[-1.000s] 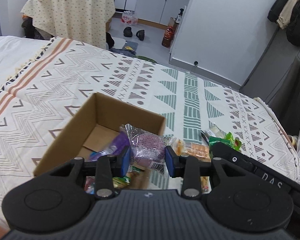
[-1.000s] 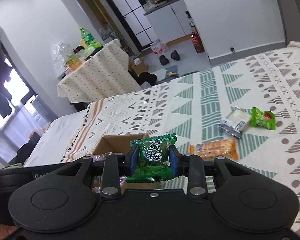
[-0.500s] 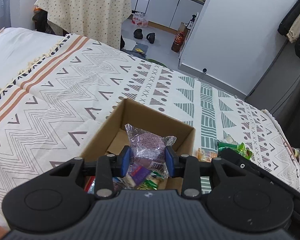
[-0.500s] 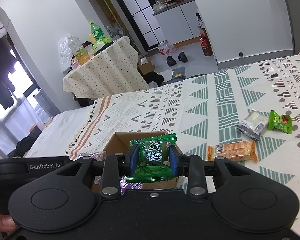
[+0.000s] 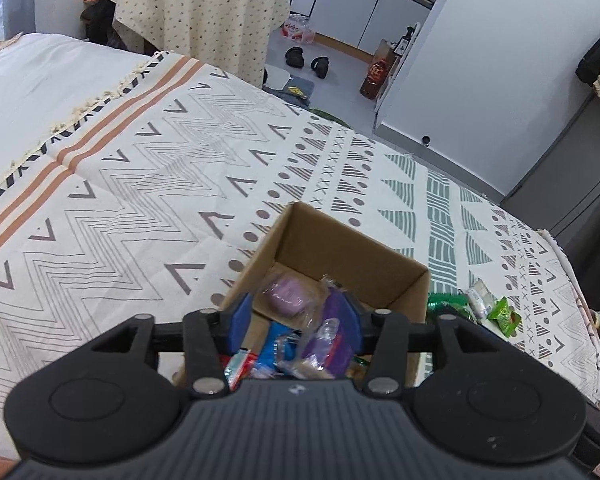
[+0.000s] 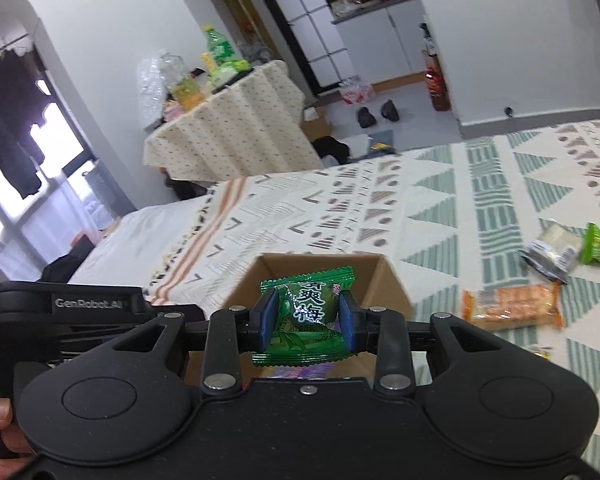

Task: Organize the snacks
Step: 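Carry both packets into the cardboard box and open both grippers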

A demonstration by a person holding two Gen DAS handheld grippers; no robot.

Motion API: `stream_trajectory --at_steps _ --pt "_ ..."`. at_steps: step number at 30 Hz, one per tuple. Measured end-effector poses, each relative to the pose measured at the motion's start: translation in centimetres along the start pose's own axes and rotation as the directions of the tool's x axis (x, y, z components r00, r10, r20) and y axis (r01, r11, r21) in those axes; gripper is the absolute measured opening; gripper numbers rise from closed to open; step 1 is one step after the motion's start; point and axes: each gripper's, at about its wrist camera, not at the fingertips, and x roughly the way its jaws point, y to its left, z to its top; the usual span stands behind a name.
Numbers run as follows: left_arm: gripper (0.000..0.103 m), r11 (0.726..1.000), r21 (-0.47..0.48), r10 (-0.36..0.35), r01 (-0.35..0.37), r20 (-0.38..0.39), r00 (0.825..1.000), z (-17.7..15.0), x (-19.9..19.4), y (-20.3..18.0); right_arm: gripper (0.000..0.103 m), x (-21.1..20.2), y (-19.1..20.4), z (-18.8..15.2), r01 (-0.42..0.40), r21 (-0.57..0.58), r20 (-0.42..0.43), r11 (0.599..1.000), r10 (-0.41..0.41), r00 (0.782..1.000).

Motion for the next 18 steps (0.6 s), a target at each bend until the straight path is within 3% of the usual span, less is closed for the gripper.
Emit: stream_trajectory --at_steps 3,10,12,18 --pt "0.059 1.000 0.005 0.006 -0.006 -0.007 1.000 -0.1 0.0 0.1 0.042 -0.2 0.3 0.0 -0.009 -0.011 0.004 1.000 0.009 1.000" --pt "0.077 0.999 0.044 0.016 -0.016 0.001 1.000 -0.4 -0.4 -0.8 0.045 -1.0 -1.5 0.9 0.051 0.038 -0.005 0.998 -0.051 0.999" --pt "0.080 0.998 0.060 0.013 -0.013 0.005 1.000 -0.5 -0.7 -1.2 0.054 -1.4 -2.3 1.0 0.066 0.048 -0.020 0.997 -0.065 0.998" --pt "0.084 0.997 0.083 0.003 -0.002 -0.003 1.000 -0.9 -1.0 -2.5 0.057 -2.6 -3.7 1.3 0.094 0.060 -0.060 0.994 -0.090 0.994"
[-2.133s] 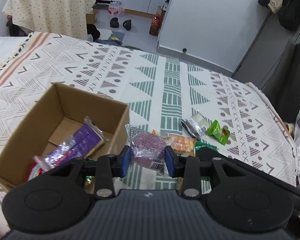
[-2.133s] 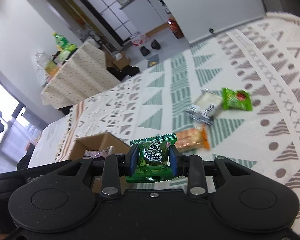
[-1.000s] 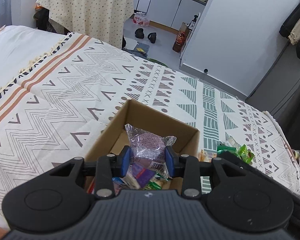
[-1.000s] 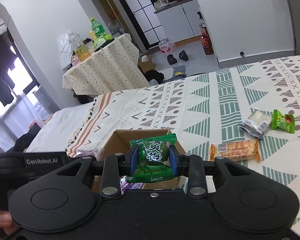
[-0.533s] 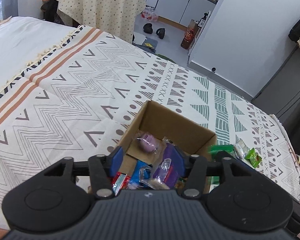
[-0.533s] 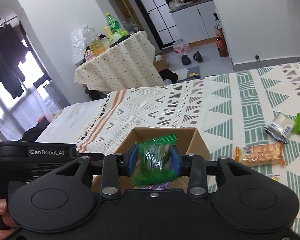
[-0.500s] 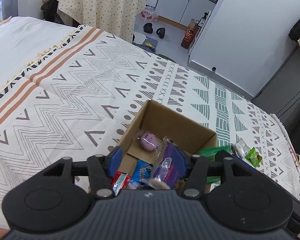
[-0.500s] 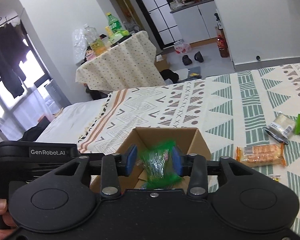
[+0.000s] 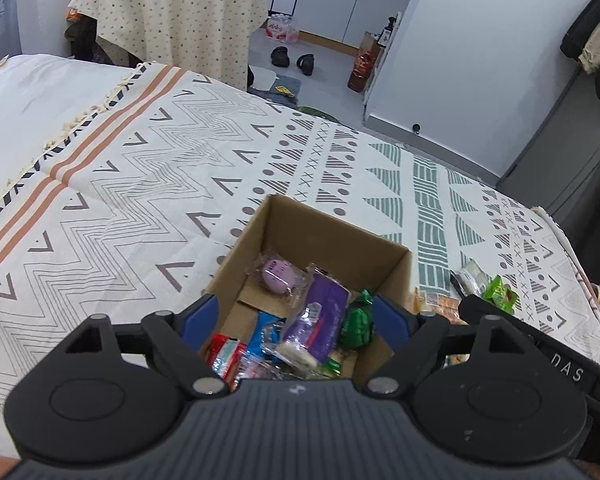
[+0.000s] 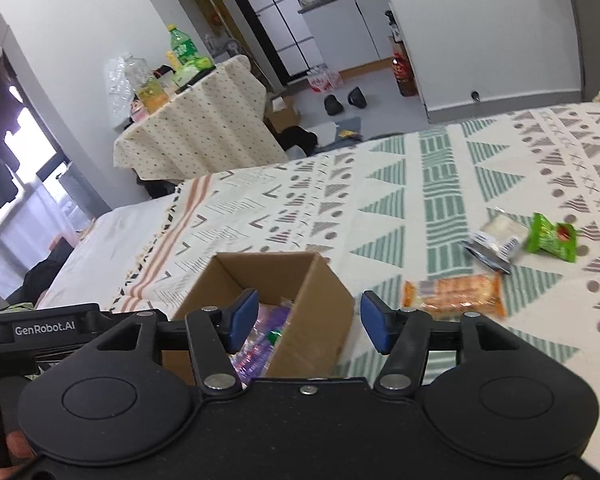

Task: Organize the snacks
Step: 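Carry both packets into the cardboard box and open both grippers, then move both grippers back to the snack pile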

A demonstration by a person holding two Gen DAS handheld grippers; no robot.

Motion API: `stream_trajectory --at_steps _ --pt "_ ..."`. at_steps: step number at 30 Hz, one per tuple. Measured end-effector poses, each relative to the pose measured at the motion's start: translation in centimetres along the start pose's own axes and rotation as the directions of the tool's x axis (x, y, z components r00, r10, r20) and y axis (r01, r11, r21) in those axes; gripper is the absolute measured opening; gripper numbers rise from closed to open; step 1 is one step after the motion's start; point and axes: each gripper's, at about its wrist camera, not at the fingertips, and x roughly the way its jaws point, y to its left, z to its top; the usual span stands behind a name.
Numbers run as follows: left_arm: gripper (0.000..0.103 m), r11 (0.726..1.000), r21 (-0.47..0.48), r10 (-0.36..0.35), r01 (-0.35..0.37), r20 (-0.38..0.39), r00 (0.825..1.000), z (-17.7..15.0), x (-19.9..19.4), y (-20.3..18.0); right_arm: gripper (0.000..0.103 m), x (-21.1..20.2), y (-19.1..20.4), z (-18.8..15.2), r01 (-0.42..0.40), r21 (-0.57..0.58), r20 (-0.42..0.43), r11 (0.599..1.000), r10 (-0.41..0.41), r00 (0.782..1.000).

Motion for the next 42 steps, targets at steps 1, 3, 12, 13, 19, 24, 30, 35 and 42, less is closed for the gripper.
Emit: stream_trajectory --at_steps 1,3,12,13,19,24,30,35,42 --pt "0.084 1.000 0.004 0.000 0.000 0.000 1.000 -0.1 -0.1 -0.3 0.058 -0.1 -0.2 0.0 0.000 0.001 -0.005 1.000 0.000 1.000" --pt "0.084 1.000 0.014 -0.001 0.001 -0.001 1.000 -0.2 -0.2 -0.8 0.059 -0.5 -0.7 0.0 0.006 0.004 -0.013 1.000 -0.006 1.000" --pt "0.085 0.999 0.051 -0.011 0.010 0.010 1.000 -0.4 -1.1 -3.1 0.060 -2.1 -3.2 0.3 0.029 0.058 -0.018 0.998 -0.028 0.999" --pt "0.085 0.998 0.055 -0.010 0.009 0.011 1.000 -0.5 -1.1 -3.5 0.060 -2.4 -3.6 0.4 0.030 0.067 -0.016 0.997 -0.029 0.999" --pt "0.085 0.996 0.081 -0.031 0.030 0.010 0.999 -0.9 -1.2 -5.4 0.060 -3.8 -5.4 0.5 0.040 0.105 0.001 0.994 -0.040 0.999" --pt "0.085 0.992 0.113 -0.059 0.058 0.005 0.998 -1.2 -0.9 -7.1 0.060 -4.2 -6.7 0.4 0.060 0.130 -0.002 0.990 -0.061 0.998" --pt "0.084 0.985 0.155 -0.078 0.075 0.011 0.997 -1.6 -0.6 -8.9 0.059 -4.1 -7.9 0.1 0.086 0.167 -0.018 0.982 -0.084 0.996" --pt "0.083 0.974 0.207 -0.093 0.090 0.007 0.996 -1.4 0.3 -10.4 0.058 -3.6 -8.4 -0.5 0.104 0.175 -0.042 0.979 -0.098 0.994" --pt "0.081 0.956 0.269 -0.113 0.113 -0.017 0.993 -1.2 1.8 -12.4 0.048 -2.1 -9.6 -1.6 0.137 0.200 -0.102 0.970 -0.118 0.988"
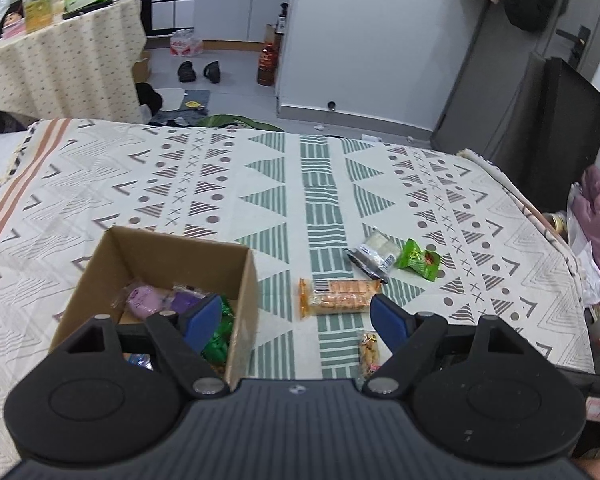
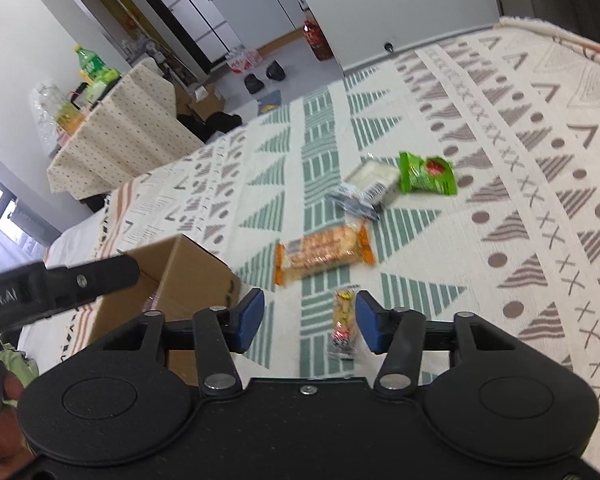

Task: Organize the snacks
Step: 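Move both grippers back to the snack pile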

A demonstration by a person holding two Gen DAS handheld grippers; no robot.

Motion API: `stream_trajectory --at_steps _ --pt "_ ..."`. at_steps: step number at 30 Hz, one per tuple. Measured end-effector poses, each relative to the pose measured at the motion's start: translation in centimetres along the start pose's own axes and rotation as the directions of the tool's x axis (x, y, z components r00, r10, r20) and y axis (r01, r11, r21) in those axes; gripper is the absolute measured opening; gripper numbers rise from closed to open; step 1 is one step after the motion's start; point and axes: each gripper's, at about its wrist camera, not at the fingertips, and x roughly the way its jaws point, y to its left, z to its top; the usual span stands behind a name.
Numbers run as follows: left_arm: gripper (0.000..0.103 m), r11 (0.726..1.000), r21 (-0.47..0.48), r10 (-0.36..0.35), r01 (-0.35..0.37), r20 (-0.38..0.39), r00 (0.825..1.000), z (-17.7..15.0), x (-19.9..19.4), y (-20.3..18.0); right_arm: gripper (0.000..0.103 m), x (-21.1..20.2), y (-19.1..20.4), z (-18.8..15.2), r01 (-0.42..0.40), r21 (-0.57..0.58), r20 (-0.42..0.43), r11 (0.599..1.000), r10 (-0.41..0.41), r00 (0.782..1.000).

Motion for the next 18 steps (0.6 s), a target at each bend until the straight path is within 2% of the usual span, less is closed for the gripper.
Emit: stream_trajectory --at_steps 10,13,18 --pt "0.065 0.999 0.005 -0.037 0.037 -0.060 0.997 -0.4 3.5 -1.0 0.040 3.4 -1.4 -0.9 0.011 0.034 -0.084 0.999 -0.008 0.996" --pt "0.060 0.999 -0.003 -0.046 0.046 -0.072 0.996 -0.6 4.7 -1.2 0.034 4.7 -1.7 -1.1 0.011 0.051 -0.108 0.999 -0.005 0.994" --pt "0.059 0.998 -0.012 -0.057 0.057 -0.080 0.995 -0.3 6.3 -1.5 0.029 6.8 -2.1 -1.3 0.022 0.060 -0.142 0.998 -0.013 0.990"
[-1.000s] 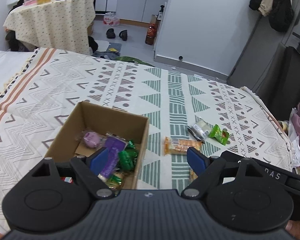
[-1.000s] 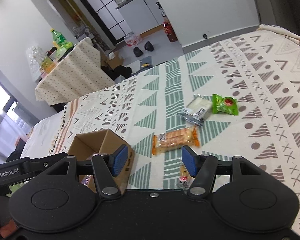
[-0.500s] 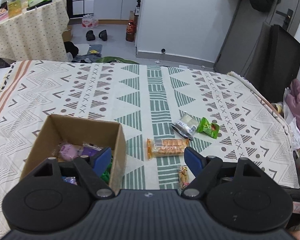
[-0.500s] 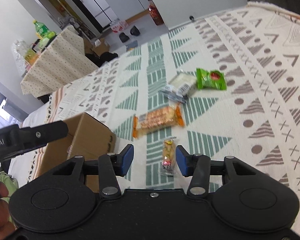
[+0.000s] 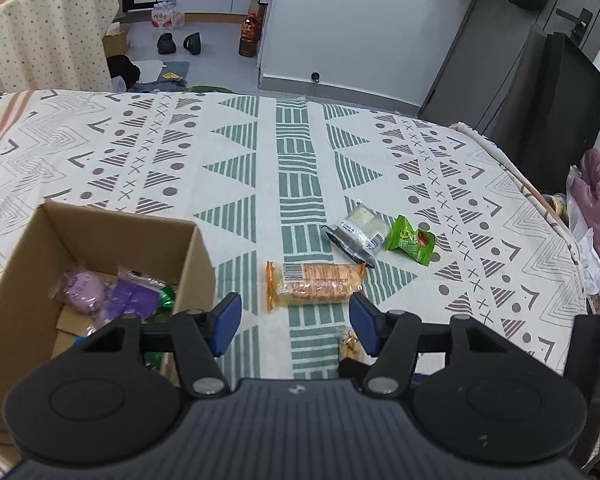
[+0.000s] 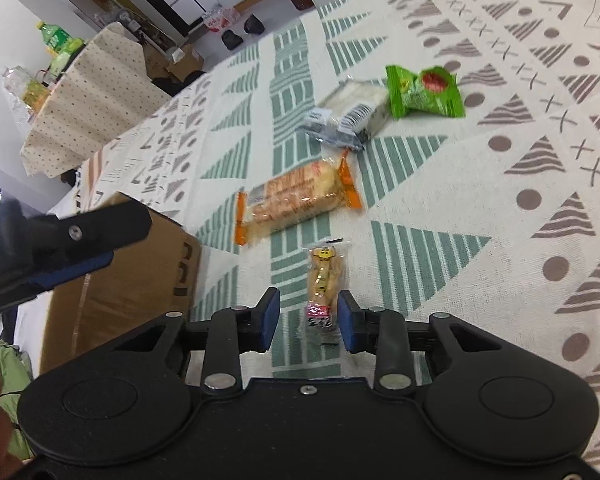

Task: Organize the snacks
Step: 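Grasp a small yellow-capped stick snack with the right gripper, then grasp the orange-wrapped bread packet with the left gripper while the right holds the stick snack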

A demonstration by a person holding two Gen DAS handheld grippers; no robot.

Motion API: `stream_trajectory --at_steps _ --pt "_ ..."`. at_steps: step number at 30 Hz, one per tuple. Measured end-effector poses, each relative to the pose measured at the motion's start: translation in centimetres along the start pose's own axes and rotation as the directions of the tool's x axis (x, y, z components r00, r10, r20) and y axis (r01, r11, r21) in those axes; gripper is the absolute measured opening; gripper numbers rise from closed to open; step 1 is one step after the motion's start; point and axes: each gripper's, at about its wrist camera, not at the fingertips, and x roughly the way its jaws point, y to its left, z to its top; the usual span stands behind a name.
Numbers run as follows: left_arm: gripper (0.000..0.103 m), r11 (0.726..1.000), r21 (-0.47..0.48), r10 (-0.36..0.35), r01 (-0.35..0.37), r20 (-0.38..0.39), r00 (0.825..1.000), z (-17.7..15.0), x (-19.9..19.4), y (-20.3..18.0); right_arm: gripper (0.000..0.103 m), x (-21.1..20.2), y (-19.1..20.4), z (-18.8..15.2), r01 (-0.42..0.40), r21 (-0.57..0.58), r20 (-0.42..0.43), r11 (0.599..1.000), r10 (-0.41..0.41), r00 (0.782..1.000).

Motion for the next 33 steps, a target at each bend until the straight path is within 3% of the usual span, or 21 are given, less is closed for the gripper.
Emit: stream_trajectory --at_steps 2,5,15,33 --pt "0.059 1.000 0.010 -0.005 0.006 -0.005 1.000 0.3 0.6 -0.2 0.019 0.6 -0.2 0.1 0.007 -0.001 -0.008 1.000 -0.007 1.000" --pt "0.059 1.000 0.020 -0.011 0.011 -0.016 1.000 0.6 1.6 -0.4 0.016 0.8 -0.6 0.3 0.011 -0.006 -0.004 1.000 -0.011 1.000" --pt "0.059 0.999 0.051 -0.018 0.021 -0.061 0.998 1.5 5.5 -1.7 0.016 -0.3 -3.7 2.2 0.108 0.051 0.079 0.993 -0.112 0.991" --pt "0.061 0.991 0.131 -0.001 0.009 -0.061 0.998 3.2 11.3 -3.6 0.017 0.0 -5.6 2.9 0.084 0.101 0.086 0.991 -0.093 0.992"
